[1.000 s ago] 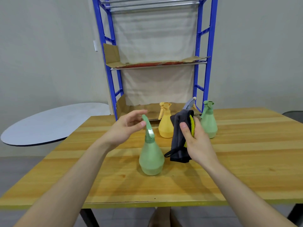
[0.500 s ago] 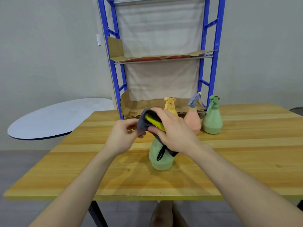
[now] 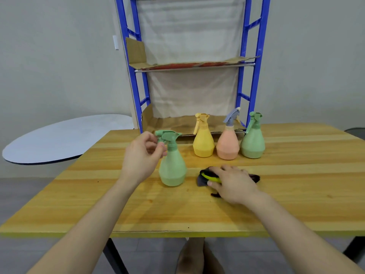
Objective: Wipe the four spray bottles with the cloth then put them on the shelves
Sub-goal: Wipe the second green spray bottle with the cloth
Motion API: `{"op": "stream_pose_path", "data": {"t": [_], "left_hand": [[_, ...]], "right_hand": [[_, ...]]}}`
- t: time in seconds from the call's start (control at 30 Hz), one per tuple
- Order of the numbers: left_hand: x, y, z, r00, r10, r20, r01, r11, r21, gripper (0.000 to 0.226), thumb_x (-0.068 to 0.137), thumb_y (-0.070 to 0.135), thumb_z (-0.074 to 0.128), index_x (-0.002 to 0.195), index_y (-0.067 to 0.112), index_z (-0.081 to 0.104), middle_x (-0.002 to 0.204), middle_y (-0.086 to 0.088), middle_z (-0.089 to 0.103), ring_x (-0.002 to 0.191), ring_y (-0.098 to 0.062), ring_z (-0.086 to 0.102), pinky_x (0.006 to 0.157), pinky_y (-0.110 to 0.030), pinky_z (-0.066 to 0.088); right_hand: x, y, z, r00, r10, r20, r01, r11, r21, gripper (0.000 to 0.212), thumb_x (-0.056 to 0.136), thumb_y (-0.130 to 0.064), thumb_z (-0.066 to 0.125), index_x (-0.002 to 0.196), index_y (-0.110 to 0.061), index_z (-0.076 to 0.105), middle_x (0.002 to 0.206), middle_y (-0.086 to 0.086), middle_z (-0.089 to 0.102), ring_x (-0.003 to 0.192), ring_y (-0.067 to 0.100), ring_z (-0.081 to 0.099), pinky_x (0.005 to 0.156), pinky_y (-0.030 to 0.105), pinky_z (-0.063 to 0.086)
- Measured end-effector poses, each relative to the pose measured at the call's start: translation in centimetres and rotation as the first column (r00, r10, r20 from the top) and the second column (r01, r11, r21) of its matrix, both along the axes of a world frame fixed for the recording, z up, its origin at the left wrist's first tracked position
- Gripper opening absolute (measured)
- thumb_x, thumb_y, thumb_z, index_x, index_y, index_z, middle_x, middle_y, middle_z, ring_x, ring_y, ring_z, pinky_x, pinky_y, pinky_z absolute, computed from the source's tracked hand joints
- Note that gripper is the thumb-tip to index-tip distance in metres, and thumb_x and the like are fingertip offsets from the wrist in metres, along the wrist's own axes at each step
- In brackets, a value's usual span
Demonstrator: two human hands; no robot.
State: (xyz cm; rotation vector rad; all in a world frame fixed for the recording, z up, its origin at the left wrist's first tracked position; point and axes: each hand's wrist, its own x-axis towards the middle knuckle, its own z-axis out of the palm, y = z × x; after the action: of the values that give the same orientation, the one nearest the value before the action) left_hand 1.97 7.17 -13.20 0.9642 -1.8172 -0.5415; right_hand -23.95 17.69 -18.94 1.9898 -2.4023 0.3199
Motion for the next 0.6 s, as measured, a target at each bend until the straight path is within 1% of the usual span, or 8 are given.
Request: {"op": "stream_pose_path", "data": {"t": [0.03, 0.07, 0.13, 0.2, 0.33, 0.43, 0.5, 0.6], "left_hand": [[-0.2, -0.6, 0.1, 1.0, 0.02, -0.007, -0.02, 1.0, -0.006, 0.015, 0.104, 0.024, 0.069, 0.093, 0.019, 0.059, 0.081, 0.011, 0.083, 0.079, -0.005, 0.081, 0.084, -0.046, 0.066], [-0.4, -1.3, 0.2, 0.999, 0.043, -0.011, -0.043, 0.999, -0.009, 0.016, 0.103, 0.026, 0.069, 0.092, 0.022, 0.059, 0.081, 0.011, 0.083, 0.079, -0.005, 0.081, 0.083, -0.047, 0.066], [-1.0, -2.6, 0.6, 0.995, 0.102, 0.011, -0.102, 0.995, -0.024, 0.016, 0.103, 0.028, 0.069, 0.091, 0.025, 0.059, 0.078, 0.012, 0.082, 0.077, -0.005, 0.08, 0.082, -0.045, 0.066], [-1.8, -4.2, 1.1, 0.991, 0.133, 0.016, -0.132, 0.991, -0.025, 0.015, 0.103, 0.029, 0.068, 0.092, 0.024, 0.059, 0.077, 0.011, 0.082, 0.077, -0.005, 0.08, 0.082, -0.044, 0.066], [-4.4, -7.8, 1.4, 0.993, 0.114, -0.037, -0.114, 0.993, 0.016, 0.014, 0.104, 0.028, 0.067, 0.097, 0.018, 0.061, 0.076, 0.009, 0.082, 0.079, -0.006, 0.081, 0.085, -0.047, 0.066], [-6.6, -9.7, 0.5, 0.995, 0.096, 0.015, -0.096, 0.995, 0.003, 0.015, 0.104, 0.035, 0.067, 0.1, 0.022, 0.062, 0.078, 0.013, 0.082, 0.085, -0.008, 0.08, 0.089, -0.048, 0.065], [-7.4, -10.0, 0.1, 0.994, 0.093, 0.06, -0.095, 0.995, 0.029, 0.02, 0.102, 0.042, 0.068, 0.103, 0.023, 0.062, 0.08, 0.013, 0.081, 0.088, -0.01, 0.079, 0.089, -0.047, 0.065], [-7.1, -8.7, -0.2, 0.981, 0.165, 0.103, -0.174, 0.981, 0.086, 0.039, 0.095, 0.055, 0.072, 0.113, 0.022, 0.062, 0.085, 0.013, 0.076, 0.097, -0.016, 0.074, 0.089, -0.043, 0.061]], "right_hand": [[0.4, 0.0, -1.1, 0.997, 0.005, -0.071, -0.003, 0.999, 0.034, 0.057, 0.108, -0.059, 0.043, 0.159, -0.035, 0.038, 0.144, 0.002, 0.054, 0.133, 0.031, 0.051, 0.109, 0.052, 0.044], [0.7, 0.1, -1.8, 0.994, 0.0, -0.105, 0.003, 1.0, 0.024, 0.056, 0.108, -0.058, 0.042, 0.159, -0.034, 0.037, 0.144, 0.001, 0.054, 0.133, 0.031, 0.05, 0.11, 0.053, 0.042], [0.8, 0.0, -2.1, 0.994, -0.013, -0.105, 0.012, 1.0, -0.012, 0.054, 0.109, -0.054, 0.041, 0.158, -0.033, 0.037, 0.144, 0.001, 0.053, 0.133, 0.031, 0.049, 0.11, 0.053, 0.041], [0.6, 0.0, -2.0, 0.994, -0.003, -0.11, 0.003, 1.0, -0.006, 0.053, 0.11, -0.053, 0.04, 0.159, -0.033, 0.036, 0.145, 0.001, 0.053, 0.133, 0.032, 0.049, 0.111, 0.054, 0.04], [0.6, 0.0, -1.9, 0.995, -0.003, -0.096, 0.006, 1.0, 0.028, 0.055, 0.11, -0.055, 0.039, 0.16, -0.033, 0.034, 0.147, 0.001, 0.051, 0.134, 0.032, 0.047, 0.115, 0.055, 0.037], [0.8, 0.1, -1.6, 0.997, -0.004, -0.082, 0.008, 0.999, 0.047, 0.06, 0.107, -0.061, 0.041, 0.16, -0.033, 0.034, 0.148, 0.002, 0.05, 0.136, 0.033, 0.046, 0.116, 0.055, 0.036], [0.7, 0.2, -1.7, 0.997, -0.002, -0.079, 0.006, 0.999, 0.044, 0.063, 0.106, -0.063, 0.041, 0.16, -0.032, 0.033, 0.148, 0.002, 0.05, 0.136, 0.033, 0.046, 0.116, 0.055, 0.035], [0.6, 0.3, -1.9, 0.998, 0.001, -0.069, 0.001, 1.0, 0.031, 0.064, 0.106, -0.063, 0.041, 0.161, -0.032, 0.033, 0.148, 0.002, 0.049, 0.137, 0.032, 0.045, 0.116, 0.056, 0.035]]}}
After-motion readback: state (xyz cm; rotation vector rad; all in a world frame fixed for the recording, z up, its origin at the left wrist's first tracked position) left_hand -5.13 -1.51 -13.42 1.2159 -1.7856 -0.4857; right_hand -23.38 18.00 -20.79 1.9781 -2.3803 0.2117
